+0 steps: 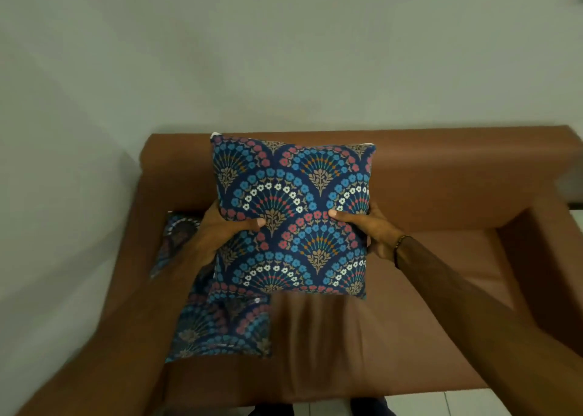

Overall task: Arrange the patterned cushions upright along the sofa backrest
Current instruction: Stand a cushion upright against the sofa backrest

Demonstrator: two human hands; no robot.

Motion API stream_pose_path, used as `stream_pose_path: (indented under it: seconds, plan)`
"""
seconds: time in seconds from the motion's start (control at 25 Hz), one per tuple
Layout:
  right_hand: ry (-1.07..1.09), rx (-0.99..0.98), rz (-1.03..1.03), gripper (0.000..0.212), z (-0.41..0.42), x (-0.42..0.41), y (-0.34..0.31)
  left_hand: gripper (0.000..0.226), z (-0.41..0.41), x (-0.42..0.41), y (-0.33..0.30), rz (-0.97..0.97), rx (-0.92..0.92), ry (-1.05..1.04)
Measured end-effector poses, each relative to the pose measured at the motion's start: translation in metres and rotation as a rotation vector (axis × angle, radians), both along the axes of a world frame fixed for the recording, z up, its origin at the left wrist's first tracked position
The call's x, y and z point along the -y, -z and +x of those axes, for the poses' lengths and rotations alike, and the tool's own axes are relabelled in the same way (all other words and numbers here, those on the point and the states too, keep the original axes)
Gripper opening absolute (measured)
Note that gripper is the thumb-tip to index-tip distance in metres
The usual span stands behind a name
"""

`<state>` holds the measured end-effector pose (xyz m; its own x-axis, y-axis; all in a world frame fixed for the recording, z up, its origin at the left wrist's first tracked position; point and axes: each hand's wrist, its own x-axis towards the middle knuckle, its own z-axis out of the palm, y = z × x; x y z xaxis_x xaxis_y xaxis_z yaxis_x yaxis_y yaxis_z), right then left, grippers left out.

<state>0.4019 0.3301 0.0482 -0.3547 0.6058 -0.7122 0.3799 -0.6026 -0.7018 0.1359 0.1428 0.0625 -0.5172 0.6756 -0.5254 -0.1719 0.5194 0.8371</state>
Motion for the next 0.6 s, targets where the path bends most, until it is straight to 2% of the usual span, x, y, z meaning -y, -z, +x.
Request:
stream_pose_path:
  seconds: [0.08, 0.16, 0.24, 0.32, 0.44, 0.6]
  plan:
    - [0.090, 0.011, 0.061, 0.088, 0.063, -0.036, -0.001, 0.117, 0.062, -0.050, 0.005, 0.048, 0.003, 0.067]
    - [0.148, 0.038, 0.086, 0.105, 0.130, -0.075, 0.005, 0.105, 0.129, -0.099, 0.020, 0.083, -0.002, 0.114]
    - [0.151, 0.054, 0.093, 0.096, 0.200, -0.121, 0.017, 0.106, 0.203, -0.147, 0.048, 0.085, -0.026, 0.115]
    - [0.147, 0.091, 0.078, 0.083, 0.265, -0.166, 0.042, 0.118, 0.271, -0.191, 0.083, 0.071, -0.017, 0.105]
    - [0.146, 0.192, 0.080, 0.092, 0.357, -0.227, 0.099, 0.119, 0.366, -0.254, 0.146, 0.054, 0.021, 0.176]
    - [0.179, 0.193, 0.131, 0.104, 0.434, -0.296, 0.163, 0.099, 0.454, -0.330, 0.213, 0.004, 0.009, 0.145]
